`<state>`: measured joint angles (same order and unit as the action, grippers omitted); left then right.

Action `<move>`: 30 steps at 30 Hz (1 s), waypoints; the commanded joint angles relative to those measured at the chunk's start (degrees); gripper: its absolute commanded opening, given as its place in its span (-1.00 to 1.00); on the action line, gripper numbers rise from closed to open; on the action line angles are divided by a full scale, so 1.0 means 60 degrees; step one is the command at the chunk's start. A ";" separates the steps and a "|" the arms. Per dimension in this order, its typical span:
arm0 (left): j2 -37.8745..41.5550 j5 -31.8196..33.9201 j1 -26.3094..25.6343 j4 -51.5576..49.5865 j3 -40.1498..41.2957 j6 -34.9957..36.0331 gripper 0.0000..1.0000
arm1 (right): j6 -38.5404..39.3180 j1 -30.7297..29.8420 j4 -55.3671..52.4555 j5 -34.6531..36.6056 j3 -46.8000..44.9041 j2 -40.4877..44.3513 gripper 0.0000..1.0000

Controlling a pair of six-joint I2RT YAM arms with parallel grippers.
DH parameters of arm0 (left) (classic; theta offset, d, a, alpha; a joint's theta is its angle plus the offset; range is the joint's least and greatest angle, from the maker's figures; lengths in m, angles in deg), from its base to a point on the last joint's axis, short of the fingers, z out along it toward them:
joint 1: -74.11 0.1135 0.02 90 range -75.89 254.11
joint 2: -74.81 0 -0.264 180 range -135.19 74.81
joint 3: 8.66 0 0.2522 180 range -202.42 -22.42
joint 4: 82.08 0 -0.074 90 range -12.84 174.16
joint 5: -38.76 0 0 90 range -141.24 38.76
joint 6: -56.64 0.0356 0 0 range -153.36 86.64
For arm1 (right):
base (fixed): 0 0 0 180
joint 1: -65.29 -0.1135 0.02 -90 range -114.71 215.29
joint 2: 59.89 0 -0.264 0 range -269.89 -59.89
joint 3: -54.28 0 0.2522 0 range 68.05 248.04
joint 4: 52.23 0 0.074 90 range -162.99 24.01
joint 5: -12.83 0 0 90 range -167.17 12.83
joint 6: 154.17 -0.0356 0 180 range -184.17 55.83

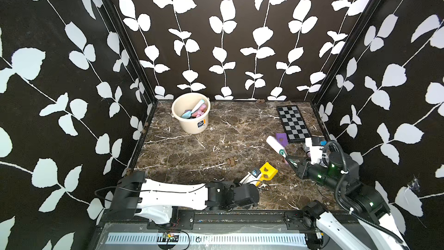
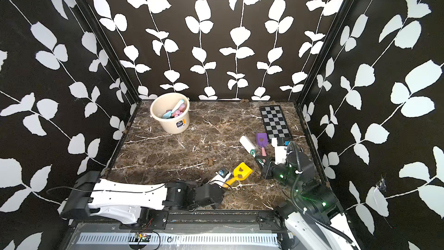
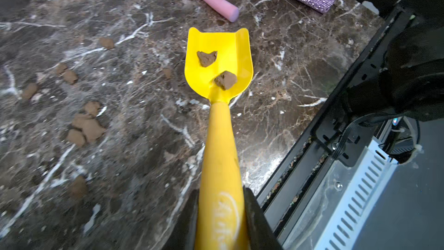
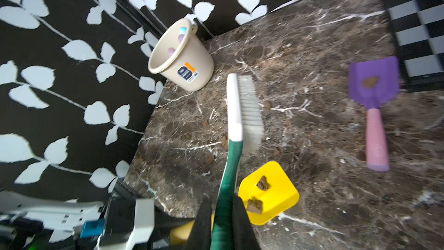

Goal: Brush the soil off the hand trowel and place it into the bucket
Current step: Pick up the hand trowel from the center of the board, then brush off the soil from the hand trowel.

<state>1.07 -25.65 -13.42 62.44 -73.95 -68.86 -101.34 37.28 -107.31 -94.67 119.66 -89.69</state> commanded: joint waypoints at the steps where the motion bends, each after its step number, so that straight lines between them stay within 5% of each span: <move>1: 0.1051 0.0512 0.0432 -0.1431 0.0391 -0.0477 -1.00 | -0.0186 0.0033 0.2161 -0.1886 -0.0034 -0.0389 -1.00; 15: 0.3879 -0.1430 0.3898 -0.2745 0.1499 0.0230 -1.00 | -0.3261 -0.0076 0.8548 -0.3850 -0.2375 -0.2803 -1.00; 19: 0.3954 -0.1580 0.4198 -0.2912 0.1513 0.0333 -1.00 | -0.3883 -0.0704 1.0280 -0.3983 -0.2732 -0.3758 -1.00; 30: 0.4063 -0.1607 0.4523 -0.2841 0.1757 0.0421 -1.00 | -0.3680 -0.1674 1.0665 -0.3673 -0.2663 -0.6194 -1.00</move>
<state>24.15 -35.60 13.20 45.50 -64.18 -67.38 -122.72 27.40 -49.02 -117.77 103.57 -126.24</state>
